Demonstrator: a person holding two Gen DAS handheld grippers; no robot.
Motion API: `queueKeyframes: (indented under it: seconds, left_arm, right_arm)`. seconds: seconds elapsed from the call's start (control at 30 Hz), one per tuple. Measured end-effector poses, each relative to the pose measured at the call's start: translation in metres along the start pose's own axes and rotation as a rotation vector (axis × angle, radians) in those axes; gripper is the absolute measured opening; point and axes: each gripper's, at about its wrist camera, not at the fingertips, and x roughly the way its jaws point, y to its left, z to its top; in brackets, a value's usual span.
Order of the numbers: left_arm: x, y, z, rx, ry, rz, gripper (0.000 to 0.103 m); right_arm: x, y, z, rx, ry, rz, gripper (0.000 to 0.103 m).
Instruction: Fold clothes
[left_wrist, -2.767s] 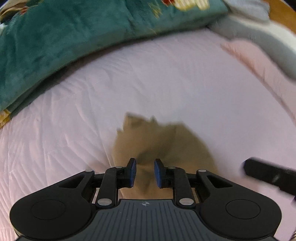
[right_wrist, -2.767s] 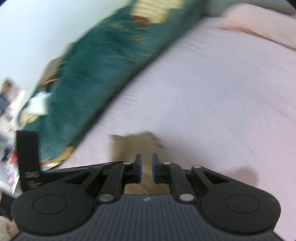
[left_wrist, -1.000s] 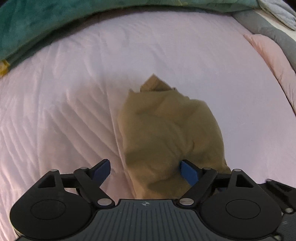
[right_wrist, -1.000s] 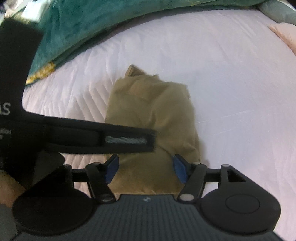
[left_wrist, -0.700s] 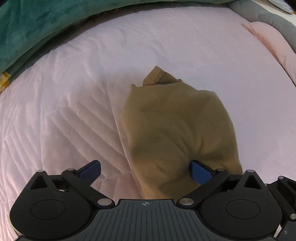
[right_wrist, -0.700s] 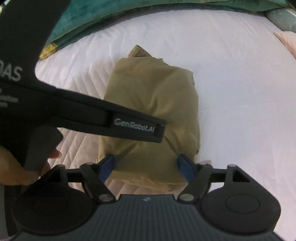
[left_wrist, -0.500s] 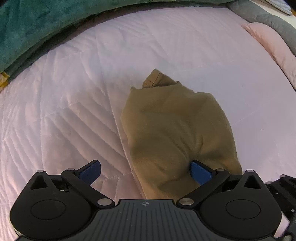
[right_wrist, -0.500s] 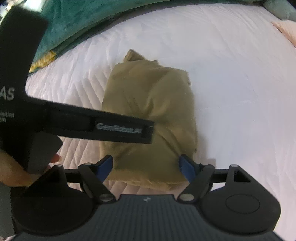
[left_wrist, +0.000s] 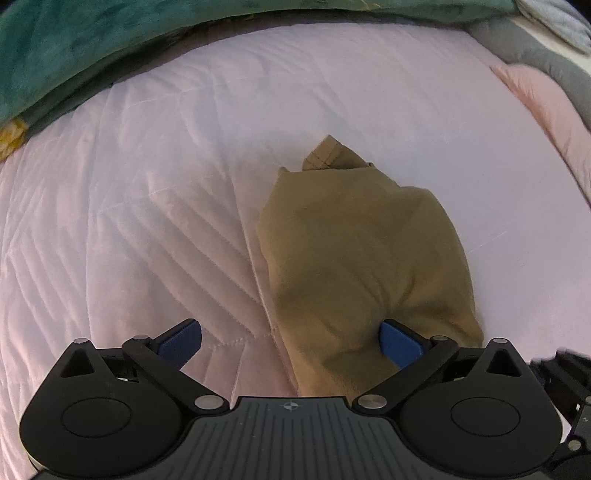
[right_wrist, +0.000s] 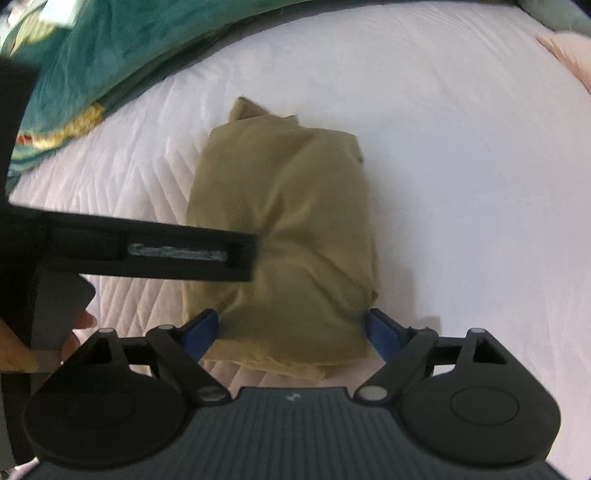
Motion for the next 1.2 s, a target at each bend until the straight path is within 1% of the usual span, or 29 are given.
queueKeyframes:
  seconds: [0.03,0.13,0.2,0.33,0.43,0.5,0.53,0.6,0.63,0.7,0.77,0.83,0.9,0.93,1.0,1.03,1.07,1.1,1.13,1.17,1.2]
  left_arm:
    - [-0.006,0.002,0.001,-0.004,-0.021,-0.005,0.102]
    - [-0.023,0.012,0.005,-0.042,-0.079,-0.036,0.102]
    - [-0.032,0.019,0.01,-0.079,-0.105,-0.04,0.102]
    - [-0.034,0.031,0.026,-0.115,-0.126,-0.013,0.102]
    - [-0.027,0.026,0.04,-0.079,-0.128,-0.011,0.102]
    - [-0.019,0.016,0.049,-0.039,-0.13,-0.005,0.102]
    - [-0.013,0.012,0.053,-0.02,-0.132,0.003,0.102]
    - [0.003,0.003,0.058,0.015,-0.107,0.042,0.102]
    - [0.012,0.0,0.059,0.019,-0.088,0.024,0.102]
    - [0.029,-0.004,0.057,0.021,-0.055,-0.027,0.103]
    - [0.04,-0.01,0.053,0.035,-0.035,-0.087,0.103]
    - [0.05,-0.011,0.048,0.042,-0.025,-0.093,0.103]
    - [0.056,-0.003,0.045,0.0,-0.034,-0.127,0.103]
    - [0.057,-0.002,0.044,0.012,-0.043,-0.133,0.103]
    - [0.059,-0.006,0.043,0.045,-0.047,-0.119,0.103]
    - [0.059,-0.007,0.043,0.05,-0.052,-0.115,0.102]
    - [0.059,-0.008,0.043,0.054,-0.057,-0.112,0.102]
    - [0.058,-0.009,0.043,0.061,-0.066,-0.111,0.1]
    - [0.057,-0.01,0.04,0.067,-0.077,-0.117,0.096]
    - [0.057,-0.01,0.038,0.074,-0.087,-0.124,0.094]
    - [0.055,-0.009,0.037,0.081,-0.094,-0.14,0.084]
  right_arm:
    - [-0.003,-0.004,0.0,0.021,-0.001,0.007,0.087]
    - [-0.021,-0.014,-0.003,0.073,-0.046,0.035,0.087]
    - [-0.029,-0.021,-0.003,0.104,-0.067,0.042,0.087]
    - [-0.028,-0.03,0.002,0.163,-0.1,0.046,0.087]
    - [-0.02,-0.033,0.008,0.186,-0.096,0.053,0.087]
    - [-0.011,-0.032,0.011,0.183,-0.086,0.051,0.087]
    - [-0.005,-0.031,0.012,0.176,-0.077,0.047,0.087]
    - [0.007,-0.029,0.014,0.161,-0.059,0.039,0.087]
    - [0.013,-0.029,0.014,0.158,-0.042,0.045,0.087]
    - [0.024,-0.029,0.013,0.169,-0.036,0.084,0.087]
    - [0.031,-0.029,0.011,0.169,-0.045,0.099,0.095]
    - [0.035,-0.026,0.009,0.152,-0.056,0.106,0.099]
    - [0.034,-0.022,0.01,0.134,-0.057,0.088,0.099]
    - [0.034,-0.021,0.011,0.133,-0.057,0.08,0.099]
    - [0.033,-0.019,0.011,0.118,-0.062,0.073,0.097]
    - [0.032,-0.018,0.011,0.11,-0.07,0.072,0.093]
    - [0.031,-0.016,0.01,0.099,-0.079,0.079,0.081]
    - [0.029,-0.014,0.009,0.093,-0.087,0.097,0.074]
    - [0.026,-0.011,0.009,0.091,-0.092,0.102,0.067]
    - [0.025,-0.009,0.008,0.085,-0.097,0.096,0.064]
    - [0.024,-0.006,0.008,0.076,-0.102,0.089,0.063]
